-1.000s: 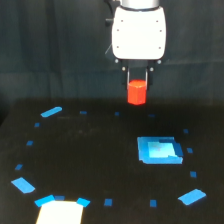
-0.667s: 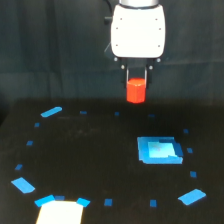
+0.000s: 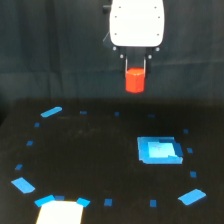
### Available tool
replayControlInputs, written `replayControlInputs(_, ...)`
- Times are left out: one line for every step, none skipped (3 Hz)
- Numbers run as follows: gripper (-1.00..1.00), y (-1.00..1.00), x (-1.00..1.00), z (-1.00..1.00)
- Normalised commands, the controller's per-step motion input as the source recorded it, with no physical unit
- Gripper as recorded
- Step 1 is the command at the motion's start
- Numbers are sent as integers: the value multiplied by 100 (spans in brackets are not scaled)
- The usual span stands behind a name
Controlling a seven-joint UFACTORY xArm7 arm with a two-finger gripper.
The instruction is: Pick up the red object from the table
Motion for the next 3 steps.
replayControlInputs(-100, -4, -22, 55)
replayControlInputs(-100, -17, -11, 40)
replayControlInputs(-100, 6, -2, 10)
